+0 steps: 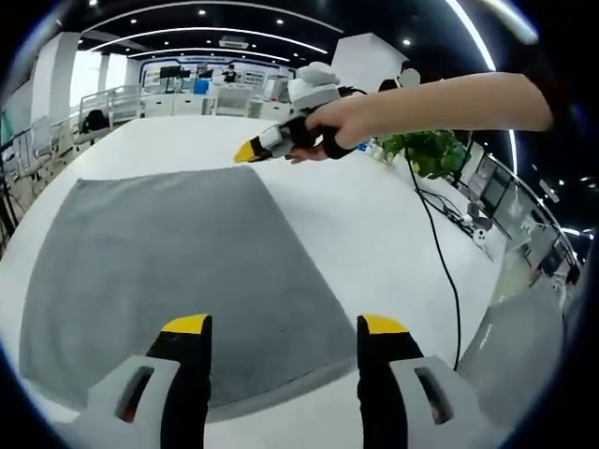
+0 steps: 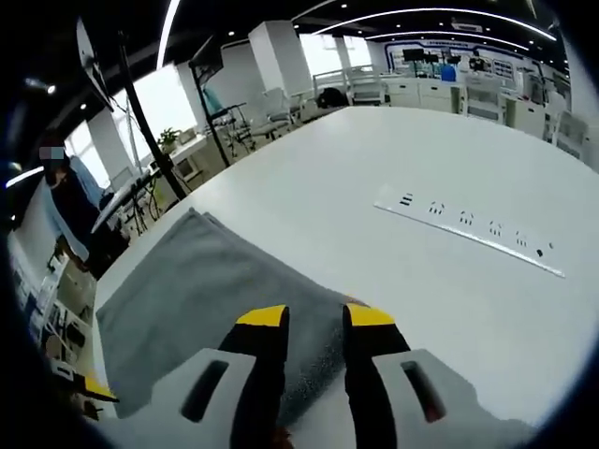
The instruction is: Fold the towel on the table until its edges align and the towel forms a compact rectangular stack.
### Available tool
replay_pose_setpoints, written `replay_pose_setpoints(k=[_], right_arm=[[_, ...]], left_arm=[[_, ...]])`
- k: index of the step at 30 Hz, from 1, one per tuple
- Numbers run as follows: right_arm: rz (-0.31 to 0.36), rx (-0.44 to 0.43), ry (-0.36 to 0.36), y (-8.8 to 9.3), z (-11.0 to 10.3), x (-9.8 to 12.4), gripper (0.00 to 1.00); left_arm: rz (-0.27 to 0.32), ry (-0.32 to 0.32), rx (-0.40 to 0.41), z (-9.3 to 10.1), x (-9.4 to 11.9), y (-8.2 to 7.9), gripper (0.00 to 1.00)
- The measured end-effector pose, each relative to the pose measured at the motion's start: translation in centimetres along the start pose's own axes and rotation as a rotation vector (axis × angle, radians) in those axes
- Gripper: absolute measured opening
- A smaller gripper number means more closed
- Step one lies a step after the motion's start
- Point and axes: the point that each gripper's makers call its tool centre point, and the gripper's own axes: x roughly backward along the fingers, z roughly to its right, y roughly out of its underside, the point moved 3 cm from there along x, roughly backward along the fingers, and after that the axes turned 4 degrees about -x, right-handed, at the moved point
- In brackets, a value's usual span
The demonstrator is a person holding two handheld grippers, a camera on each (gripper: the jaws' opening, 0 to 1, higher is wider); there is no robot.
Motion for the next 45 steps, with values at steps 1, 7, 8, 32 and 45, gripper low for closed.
replay_pose_setpoints(k=[1,7,8,32,45], right_arm=[[-0.002,-0.001,0.002,0.1,0.1,-0.1,0.22],[-0.016,0.011,0.01,0.5,0.3,-0.3,0.21],[-0.017,0.014,0.014,0.5,0.4,-0.4,0.21],[-0.034,0.071,0.057,1.4,2.0,-1.2,0.17],[-0.064,0.178,0.122,1.7,2.1,-1.2,0.21]], left_arm=[[-0.002,0.003,-0.001,0.1,-0.1,0.0,0.64],[-0.024,0.023,-0.003,1.3,-0.5,0.8,0.58],[-0.026,0.025,-0.002,1.3,-0.6,0.9,0.58],[-0.132,0.089,-0.032,5.2,-2.5,2.2,0.25],[-0.174,0.054,-0.086,5.2,-2.6,2.5,0.22]])
